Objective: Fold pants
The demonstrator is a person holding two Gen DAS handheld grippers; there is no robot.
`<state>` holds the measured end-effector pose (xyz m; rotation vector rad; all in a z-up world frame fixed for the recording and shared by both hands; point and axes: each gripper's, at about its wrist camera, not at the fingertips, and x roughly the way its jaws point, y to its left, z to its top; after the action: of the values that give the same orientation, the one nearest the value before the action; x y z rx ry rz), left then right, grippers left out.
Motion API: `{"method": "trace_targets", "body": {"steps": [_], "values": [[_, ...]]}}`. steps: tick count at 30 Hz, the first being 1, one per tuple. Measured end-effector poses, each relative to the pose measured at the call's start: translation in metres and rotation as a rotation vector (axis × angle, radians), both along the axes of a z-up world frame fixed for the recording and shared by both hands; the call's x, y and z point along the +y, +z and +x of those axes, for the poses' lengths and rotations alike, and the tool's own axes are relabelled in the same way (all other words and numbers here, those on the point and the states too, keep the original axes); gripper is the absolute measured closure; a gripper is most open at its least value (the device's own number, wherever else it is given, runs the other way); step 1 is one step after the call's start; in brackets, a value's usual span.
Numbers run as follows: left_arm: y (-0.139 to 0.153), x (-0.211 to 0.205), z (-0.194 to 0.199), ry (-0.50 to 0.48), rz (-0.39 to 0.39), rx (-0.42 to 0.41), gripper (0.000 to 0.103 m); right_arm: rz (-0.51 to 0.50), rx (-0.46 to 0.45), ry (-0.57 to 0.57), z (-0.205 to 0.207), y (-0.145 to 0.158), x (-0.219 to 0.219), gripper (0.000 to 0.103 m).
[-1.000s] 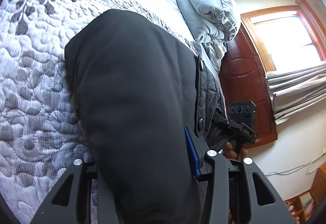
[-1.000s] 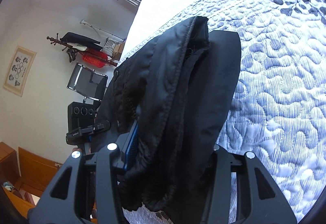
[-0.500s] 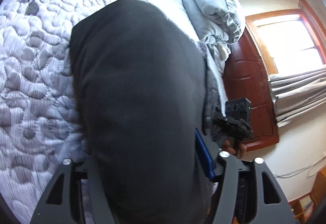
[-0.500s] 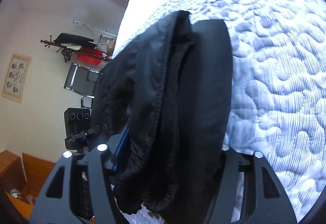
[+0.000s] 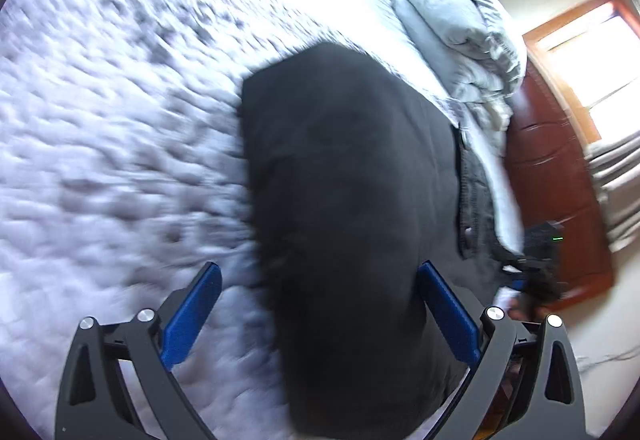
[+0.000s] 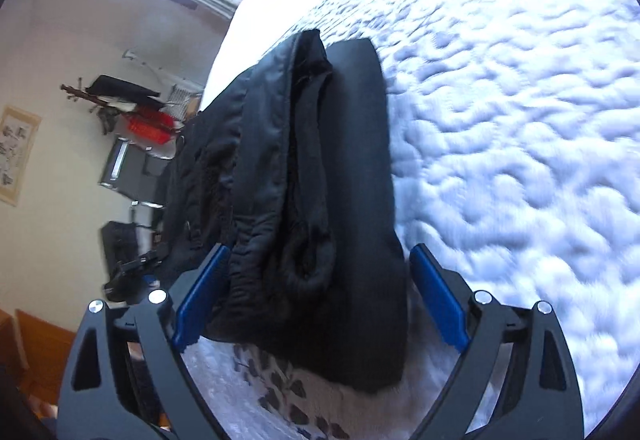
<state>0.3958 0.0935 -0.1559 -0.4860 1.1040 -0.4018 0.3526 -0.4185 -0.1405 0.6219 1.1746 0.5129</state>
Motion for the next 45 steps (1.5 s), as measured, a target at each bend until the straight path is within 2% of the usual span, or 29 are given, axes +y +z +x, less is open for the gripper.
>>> {"method": "trace_targets", "body": {"steps": [2, 4, 8, 10, 14, 17, 21, 29, 32, 36, 45], "values": [[0.015, 0.001, -0.017, 0.025, 0.078, -0.054, 0.004, -0.061, -0.031, -0.029, -0.012, 0.01, 0.0, 0.011], [0.03, 0.004, -0.037, 0.058, 0.111, -0.108, 0.004, -0.098, -0.072, -0.073, -0.026, 0.022, -0.009, 0.011], [0.055, 0.008, -0.066, 0.119, 0.091, -0.148, 0.004, 0.042, -0.081, -0.133, -0.042, 0.034, -0.032, 0.011], [0.073, -0.001, -0.08, 0.116, 0.124, -0.201, 0.004, 0.034, -0.137, -0.149, -0.057, 0.055, -0.033, 0.011], [0.106, -0.03, -0.107, 0.086, 0.225, -0.266, 0.004, -0.089, -0.22, -0.145, -0.087, 0.091, -0.018, 0.007], [0.118, -0.049, -0.124, 0.062, 0.233, -0.261, 0.004, -0.237, -0.269, -0.152, -0.112, 0.114, 0.007, 0.006], [0.127, -0.065, -0.146, 0.106, 0.317, -0.271, 0.004, -0.439, -0.309, -0.171, -0.144, 0.127, 0.041, 0.006], [0.133, -0.069, -0.173, 0.156, 0.416, -0.275, 0.004, -0.585, -0.33, -0.159, -0.18, 0.133, 0.067, 0.004], [0.134, -0.071, -0.186, 0.15, 0.426, -0.297, 0.004, -0.618, -0.329, -0.149, -0.193, 0.138, 0.075, 0.004], [0.134, -0.073, -0.197, 0.152, 0.393, -0.274, 0.004, -0.631, -0.33, -0.147, -0.204, 0.139, 0.08, 0.004], [0.136, -0.084, -0.21, 0.121, 0.412, -0.265, 0.004, -0.652, -0.309, -0.129, -0.216, 0.142, 0.091, 0.004]]}}
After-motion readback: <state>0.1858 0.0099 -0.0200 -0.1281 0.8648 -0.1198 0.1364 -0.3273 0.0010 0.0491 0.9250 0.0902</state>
